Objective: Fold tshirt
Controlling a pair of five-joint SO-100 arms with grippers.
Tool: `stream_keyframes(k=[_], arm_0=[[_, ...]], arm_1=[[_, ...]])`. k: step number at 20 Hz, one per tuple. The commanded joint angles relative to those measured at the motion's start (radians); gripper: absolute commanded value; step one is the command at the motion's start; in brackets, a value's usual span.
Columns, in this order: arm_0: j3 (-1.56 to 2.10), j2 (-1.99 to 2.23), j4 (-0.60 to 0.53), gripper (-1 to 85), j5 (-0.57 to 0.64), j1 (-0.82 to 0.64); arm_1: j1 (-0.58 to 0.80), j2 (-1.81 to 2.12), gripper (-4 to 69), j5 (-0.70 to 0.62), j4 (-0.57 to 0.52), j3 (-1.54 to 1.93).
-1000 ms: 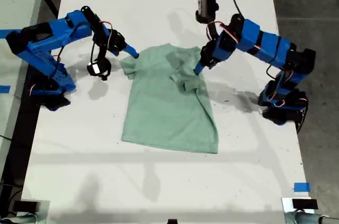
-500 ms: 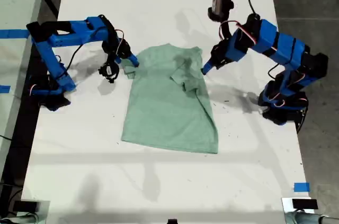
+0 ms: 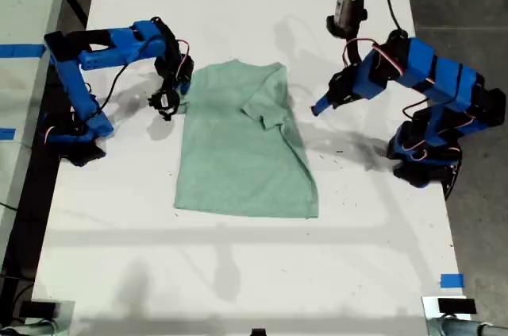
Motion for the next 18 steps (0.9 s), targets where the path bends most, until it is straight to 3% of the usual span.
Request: stream_keyframes(k=[1, 5, 12, 18], arm_0=[[-0.038, 0.172, 0.052, 0.1, -0.032, -0.014], [-0.181, 0.252, 0.092, 0.0, -0.092, 0.069], [-0.842, -0.193, 0.256, 0.0, -0.141, 0.284], [-0.904, -0.247, 0.164, 0.3, -0.137, 0.321]], arm_1=[[0.002, 0.06, 18.9, 0.011, -0.037, 0.002], [0.005, 0.066, 14.9, 0.012, -0.055, 0.026], [-0.002, 0.084, 12.9, 0.032, -0.057, 0.043], [-0.011, 0.086, 12.1, 0.046, -0.058, 0.046]])
